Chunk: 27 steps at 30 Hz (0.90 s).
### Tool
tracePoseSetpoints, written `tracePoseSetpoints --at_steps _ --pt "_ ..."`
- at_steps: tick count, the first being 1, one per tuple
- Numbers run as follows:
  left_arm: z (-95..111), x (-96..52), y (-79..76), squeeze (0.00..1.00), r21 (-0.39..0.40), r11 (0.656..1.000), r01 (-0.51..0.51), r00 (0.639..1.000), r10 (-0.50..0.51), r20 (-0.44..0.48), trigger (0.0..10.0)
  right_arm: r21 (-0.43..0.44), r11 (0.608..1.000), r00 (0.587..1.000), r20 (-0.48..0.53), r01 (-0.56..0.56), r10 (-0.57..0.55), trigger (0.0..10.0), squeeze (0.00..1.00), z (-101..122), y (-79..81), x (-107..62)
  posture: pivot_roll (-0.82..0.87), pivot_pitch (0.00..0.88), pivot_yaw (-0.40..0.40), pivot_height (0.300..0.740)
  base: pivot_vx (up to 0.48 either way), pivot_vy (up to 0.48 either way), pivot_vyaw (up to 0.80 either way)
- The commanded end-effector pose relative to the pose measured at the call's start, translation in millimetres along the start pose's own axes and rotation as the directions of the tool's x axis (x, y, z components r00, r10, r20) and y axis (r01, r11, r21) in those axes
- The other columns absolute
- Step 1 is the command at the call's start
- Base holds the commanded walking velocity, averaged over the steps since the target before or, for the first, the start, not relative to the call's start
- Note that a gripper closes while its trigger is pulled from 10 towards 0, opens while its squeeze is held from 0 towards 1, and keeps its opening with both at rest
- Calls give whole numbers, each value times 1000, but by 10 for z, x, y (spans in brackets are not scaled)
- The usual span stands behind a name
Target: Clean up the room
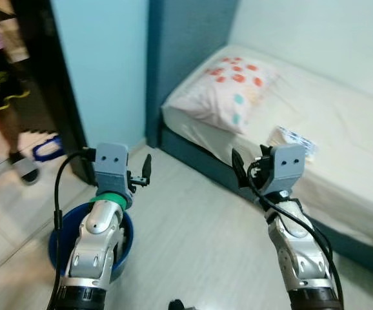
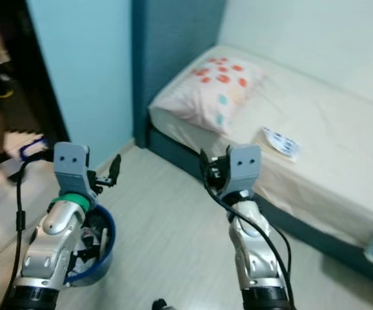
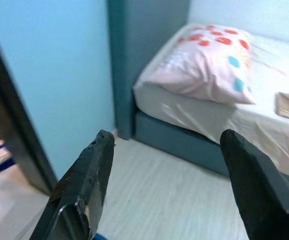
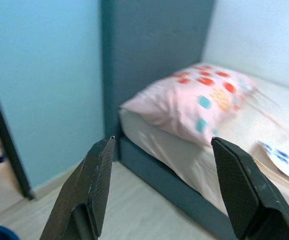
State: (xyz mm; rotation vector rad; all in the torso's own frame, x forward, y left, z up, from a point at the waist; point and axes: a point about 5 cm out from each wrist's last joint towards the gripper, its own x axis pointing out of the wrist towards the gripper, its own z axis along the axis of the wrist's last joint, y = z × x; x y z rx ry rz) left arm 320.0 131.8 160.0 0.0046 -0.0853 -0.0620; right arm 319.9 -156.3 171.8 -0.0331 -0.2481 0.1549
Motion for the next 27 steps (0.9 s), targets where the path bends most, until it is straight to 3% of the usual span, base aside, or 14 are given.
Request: tracePoseSetpoints --at_steps 1,9,17,21,24,26,27 --pt "-41 -15 -32 0 29 999 18 999 -17 -28 10000 9 1000 1000 -29 7 -7 10000 0 -81 -17 -51 -63 104 -2 740 0 0 -800" --pt "-185 -128 69 0 138 990 29 997 -18 -77 10000 14 1000 998 -66 -18 19 10000 0 -213 79 -115 -55 85 14 740 0 0 -800" --pt "-240 -250 179 0 162 986 31 993 -11 -118 10000 9 1000 997 -70 -8 9 10000 0 -226 44 -117 -46 84 17 740 0 0 -800" --pt "-212 -273 224 0 273 961 50 995 -25 -94 10000 1 1000 997 -75 0 0 10000 0 -237 60 -99 -34 80 14 740 0 0 -800" --pt "-203 -281 142 0 371 919 134 991 -114 -75 10000 -40 998 993 -105 52 -56 10000 0 -283 49 -82 -27 74 16 740 0 0 -800" --pt "-204 -283 133 0 375 916 144 989 -125 -75 10000 -45 997 992 -110 60 -65 10000 0 -291 47 -79 -27 74 16 740 0 0 -800" --pt "-183 -272 144 0 278 953 118 992 -101 -75 10000 -78 992 984 -141 98 -108 10000 0 -341 19 -87 -26 70 20 740 0 0 -800"
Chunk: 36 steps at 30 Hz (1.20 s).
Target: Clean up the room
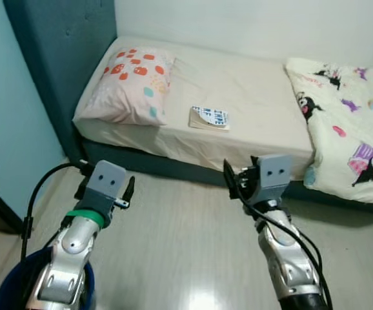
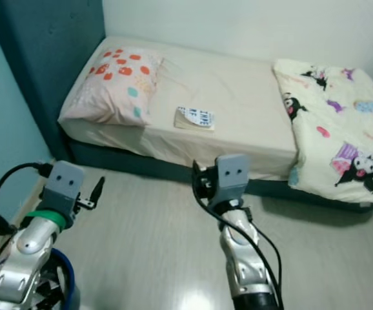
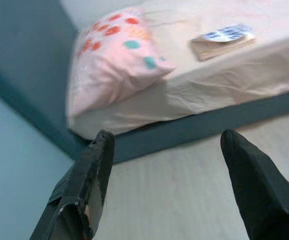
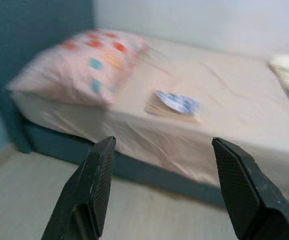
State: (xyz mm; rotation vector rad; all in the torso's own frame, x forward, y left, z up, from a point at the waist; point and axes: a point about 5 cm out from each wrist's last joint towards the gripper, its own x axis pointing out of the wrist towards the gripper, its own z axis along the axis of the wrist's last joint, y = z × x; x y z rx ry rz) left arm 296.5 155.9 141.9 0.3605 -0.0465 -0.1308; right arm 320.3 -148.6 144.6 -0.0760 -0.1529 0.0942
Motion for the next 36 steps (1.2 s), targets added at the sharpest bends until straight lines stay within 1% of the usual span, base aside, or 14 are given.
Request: tracePoseSetpoints --at_steps 1,2,3,6,8,9,10,11,15,19,20,24,29,36 --pt "11 0 -78 0 -91 996 23 1000 -23 -6 10000 -38 997 997 -54 60 -62 10000 0 -97 -77 -26 -26 70 20 740 0 0 -800" --pt "11 0 -78 0 -91 996 23 1000 -23 -6 10000 -38 997 997 -54 60 -62 10000 0 -97 -77 -26 -26 70 20 740 0 0 -800" --pt "20 2 -65 0 -134 991 6 1000 -7 -8 10000 -39 996 995 -59 76 -78 10000 0 -115 -96 -38 -29 70 22 740 0 0 -800" --pt "44 8 -34 0 -183 982 -39 999 40 5 10000 -66 983 979 -107 170 -176 10000 0 -203 -248 -91 -34 73 28 740 0 0 -800" --pt "32 10 -35 0 -165 986 -27 1000 28 7 10000 -118 963 956 -138 243 -258 10000 0 -275 -413 -146 -37 74 30 740 0 0 -800" --pt "32 10 -35 0 -165 986 -27 1000 28 7 10000 -118 963 956 -138 243 -258 10000 0 -275 -413 -146 -37 74 30 740 0 0 -800" --pt "8 10 -22 0 -149 989 -13 1000 14 7 10000 -171 942 937 -151 288 -314 10000 0 -330 -555 -208 -42 76 34 740 0 0 -800" --pt "-2 9 -9 0 -146 989 -13 1000 14 7 10000 -195 934 932 -152 299 -330 10000 0 -347 -600 -231 -42 76 34 740 0 0 -800" --pt "-15 13 28 0 -154 988 -21 1000 22 9 10000 -197 934 933 -148 298 -329 10000 0 -361 -648 -264 -45 75 37 740 0 0 -800" --pt "-47 31 41 0 -177 984 -16 1000 18 10 10000 -185 940 935 -163 285 -316 10000 0 -435 -647 -321 -45 75 37 740 0 0 -400" --pt "-218 34 -66 0 -141 990 13 999 -17 -28 10000 -146 948 924 -223 283 -310 10000 0 -618 -574 -416 -48 67 44 740 0 0 0" --pt "-321 9 -172 0 -142 989 40 997 -49 -59 10000 -125 953 922 -246 276 -300 10000 0 -694 -489 -452 -57 70 48 740 0 0 -400" --pt "-272 12 -290 0 -150 986 79 995 -86 -44 10000 -92 967 945 -211 237 -251 10000 0 -612 -343 -357 -62 72 50 740 0 0 0" --pt "-242 85 -264 0 -139 990 34 999 -39 -33 10000 -54 979 966 -161 195 -202 10000 0 -513 -234 -256 -57 73 48 740 0 0 0"
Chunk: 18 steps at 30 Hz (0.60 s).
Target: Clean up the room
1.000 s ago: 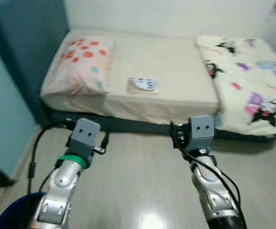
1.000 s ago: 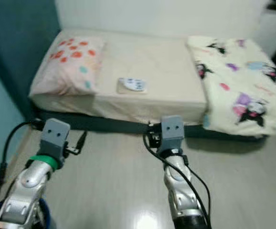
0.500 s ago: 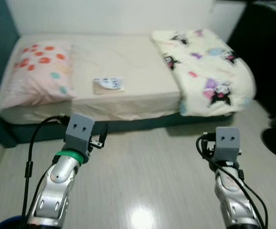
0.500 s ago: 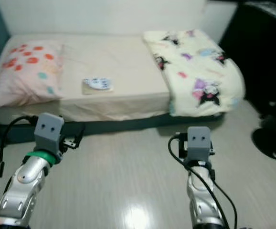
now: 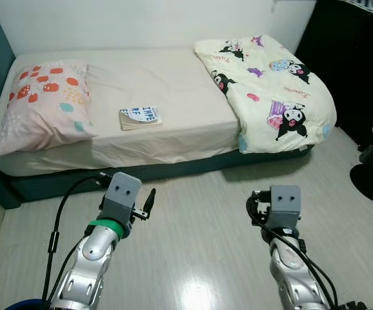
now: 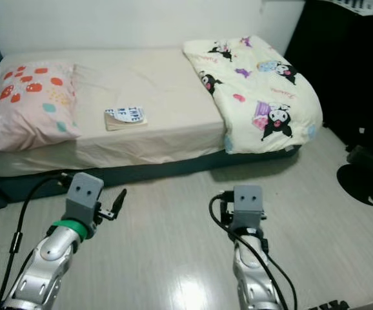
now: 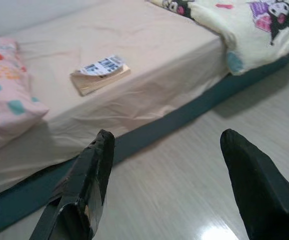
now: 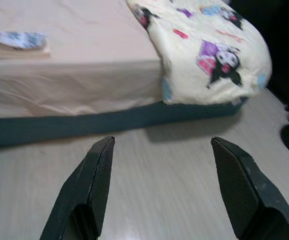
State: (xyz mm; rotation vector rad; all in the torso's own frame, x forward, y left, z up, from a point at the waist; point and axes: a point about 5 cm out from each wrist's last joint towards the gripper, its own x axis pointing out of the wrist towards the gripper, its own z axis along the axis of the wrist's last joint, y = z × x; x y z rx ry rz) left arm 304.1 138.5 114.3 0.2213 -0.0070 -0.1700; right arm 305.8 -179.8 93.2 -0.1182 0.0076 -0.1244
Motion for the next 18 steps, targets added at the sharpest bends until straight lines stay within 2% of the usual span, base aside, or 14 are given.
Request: tracePoseSetpoints --at_steps 1,5,18 --pt "-39 6 0 0 5 1000 -14 1000 14 -6 10000 20 1000 1000 17 -23 22 10000 0 17 49 -2 -57 73 48 740 0 0 0" --pt "-21 21 13 0 13 1000 -27 1000 27 9 10000 37 996 994 76 -85 82 10000 0 121 173 6 -52 74 45 740 0 0 0" --pt "-91 -45 1 0 23 999 -25 1000 25 -2 10000 21 989 988 56 -146 145 10000 0 37 213 -35 -42 79 39 740 0 0 0"
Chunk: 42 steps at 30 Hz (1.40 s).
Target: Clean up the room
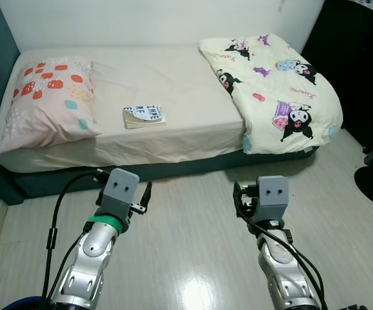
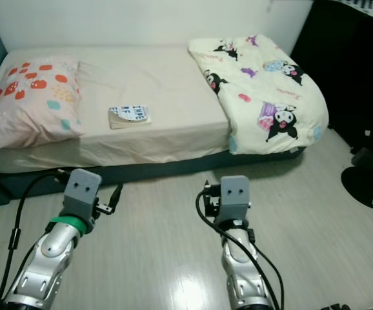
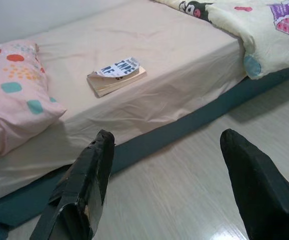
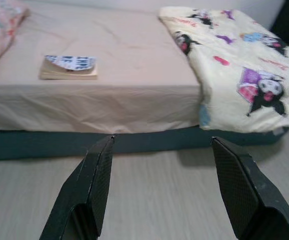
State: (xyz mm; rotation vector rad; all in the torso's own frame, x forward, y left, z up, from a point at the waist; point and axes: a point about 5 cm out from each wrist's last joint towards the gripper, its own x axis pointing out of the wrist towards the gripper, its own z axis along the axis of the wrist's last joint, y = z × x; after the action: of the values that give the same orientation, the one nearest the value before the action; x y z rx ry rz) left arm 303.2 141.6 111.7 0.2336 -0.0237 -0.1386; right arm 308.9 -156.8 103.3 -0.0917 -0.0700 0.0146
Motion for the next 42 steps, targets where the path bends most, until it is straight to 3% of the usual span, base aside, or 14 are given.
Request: tracePoseSetpoints --at_steps 1,9,42 --pt "-103 -53 -13 0 17 1000 6 1000 -6 -27 10000 -9 999 999 -40 -34 33 10000 0 -118 25 -53 -39 78 38 740 0 0 0" --pt "-195 -107 4 0 21 1000 -4 999 5 -53 10000 -14 998 996 -67 -55 54 10000 0 -199 76 -65 -18 68 27 740 0 0 0" --pt "-208 -48 -77 0 14 1000 14 998 -13 -61 10000 28 997 997 -33 -68 69 10000 0 -153 109 45 -15 18 31 740 0 0 0"
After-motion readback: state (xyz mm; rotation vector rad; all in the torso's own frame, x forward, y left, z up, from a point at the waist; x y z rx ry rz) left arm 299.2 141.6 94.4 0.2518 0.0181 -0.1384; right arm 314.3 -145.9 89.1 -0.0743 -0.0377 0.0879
